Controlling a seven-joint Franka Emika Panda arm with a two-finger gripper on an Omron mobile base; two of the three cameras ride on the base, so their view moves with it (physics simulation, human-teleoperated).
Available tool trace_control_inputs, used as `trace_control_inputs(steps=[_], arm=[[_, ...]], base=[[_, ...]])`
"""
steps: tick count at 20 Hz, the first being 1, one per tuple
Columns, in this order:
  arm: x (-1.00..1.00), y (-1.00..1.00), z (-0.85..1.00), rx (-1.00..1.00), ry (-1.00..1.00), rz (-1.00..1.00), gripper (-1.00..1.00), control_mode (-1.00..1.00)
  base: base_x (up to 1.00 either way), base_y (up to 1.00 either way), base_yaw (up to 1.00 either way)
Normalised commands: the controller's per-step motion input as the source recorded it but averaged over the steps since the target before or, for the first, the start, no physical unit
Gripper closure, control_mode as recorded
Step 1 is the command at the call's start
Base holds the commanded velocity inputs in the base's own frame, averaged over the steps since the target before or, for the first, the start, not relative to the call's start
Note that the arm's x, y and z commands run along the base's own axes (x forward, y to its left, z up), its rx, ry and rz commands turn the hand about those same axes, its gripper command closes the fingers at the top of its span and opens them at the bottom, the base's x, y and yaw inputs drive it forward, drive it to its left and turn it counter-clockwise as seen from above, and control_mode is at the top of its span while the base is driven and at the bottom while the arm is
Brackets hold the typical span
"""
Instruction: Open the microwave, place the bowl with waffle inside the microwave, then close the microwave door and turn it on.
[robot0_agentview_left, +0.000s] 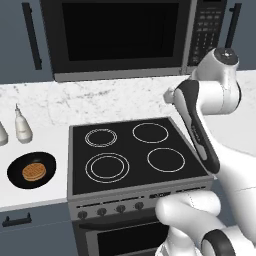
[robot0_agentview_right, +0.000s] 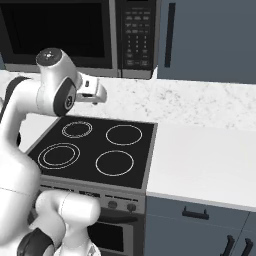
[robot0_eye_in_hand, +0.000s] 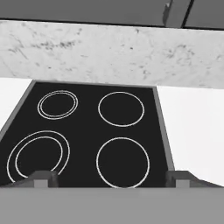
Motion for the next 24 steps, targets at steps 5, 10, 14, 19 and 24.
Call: trace_control_inputs(steps=[5, 10, 14, 19, 24], arm=[[-0.11, -0.34, 0.64, 0.04, -0.43, 0.0, -1.0, -1.0], [-0.01, -0.1, 0.67, 0.02, -0.42, 0.0, -1.0, -1.0], [0.0, -0.03, 0.63, 0.01, -0.37, 0.0, -1.0, -1.0], [0.0, -0.06, 0.59, 0.0, -0.21, -0.04, -1.0, -1.0], [0.07, -0.2, 0.32, 0.0, -0.01, -0.07, -1.0, -1.0]], base=[[0.0, 0.0, 0.0], [0.0, 0.0, 0.0], [0.0, 0.0, 0.0], [0.0, 0.0, 0.0], [0.0, 0.0, 0.0]])
